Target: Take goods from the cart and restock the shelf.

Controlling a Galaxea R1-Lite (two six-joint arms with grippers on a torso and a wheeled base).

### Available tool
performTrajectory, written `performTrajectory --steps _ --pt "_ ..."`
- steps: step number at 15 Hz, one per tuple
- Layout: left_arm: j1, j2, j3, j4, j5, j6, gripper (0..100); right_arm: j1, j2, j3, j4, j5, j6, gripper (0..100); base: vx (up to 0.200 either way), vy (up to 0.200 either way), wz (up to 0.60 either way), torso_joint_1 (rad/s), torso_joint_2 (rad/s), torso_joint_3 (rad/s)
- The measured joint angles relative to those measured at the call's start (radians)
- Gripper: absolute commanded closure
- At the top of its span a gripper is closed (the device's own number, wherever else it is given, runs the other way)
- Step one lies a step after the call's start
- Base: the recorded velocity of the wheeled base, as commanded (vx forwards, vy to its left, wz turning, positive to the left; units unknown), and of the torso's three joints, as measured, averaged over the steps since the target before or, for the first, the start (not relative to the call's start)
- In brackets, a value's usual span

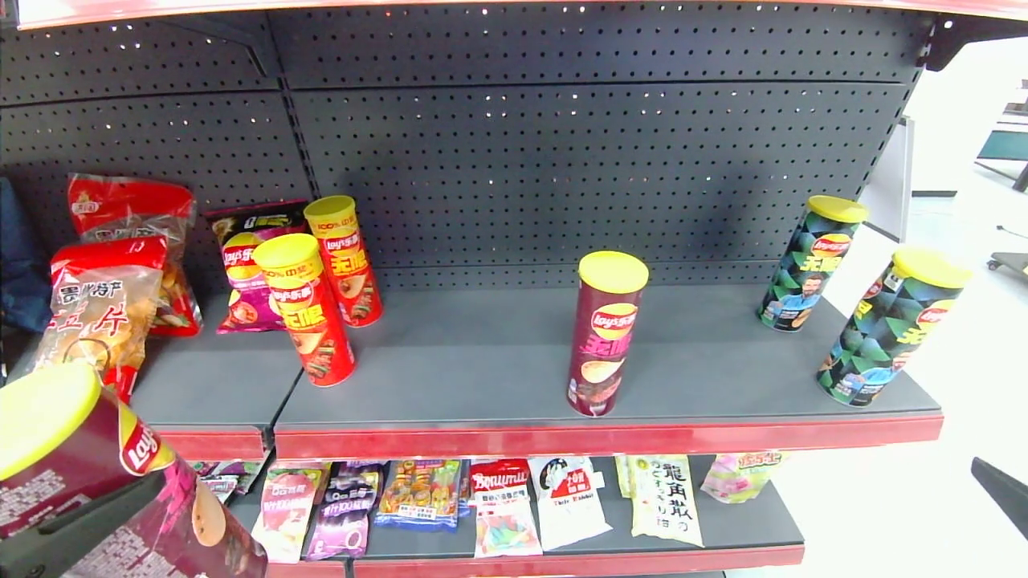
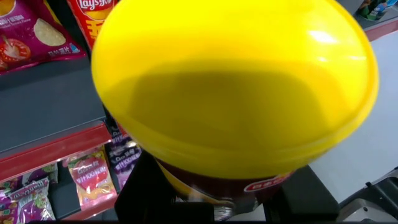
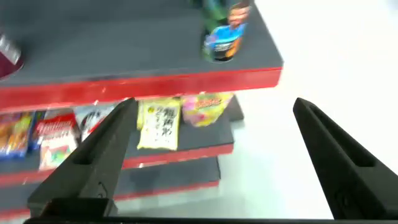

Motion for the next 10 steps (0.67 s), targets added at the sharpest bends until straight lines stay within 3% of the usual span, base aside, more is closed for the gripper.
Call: performTrajectory --steps 5,8,10 --pt "-0.004 0.004 -0.003 0.0 -0.001 0.001 100 -0.014 -0.354 0.137 0.035 0.076 0.007 0 0.0 0.0 0.0 0.0 0.0 0.0" --pt "-0.015 0.004 -0.003 0.0 -0.008 0.0 100 -0.013 -0.533 0.2 0.15 0.006 0.004 0 0.0 0.0 0.0 0.0 0.0 0.0" --pt "-0.021 0.007 -0.003 -0.001 -0.023 0.001 100 -0.012 -0.581 0.213 0.167 0.054 0.034 0 0.0 0.0 0.0 0.0 0.0 0.0"
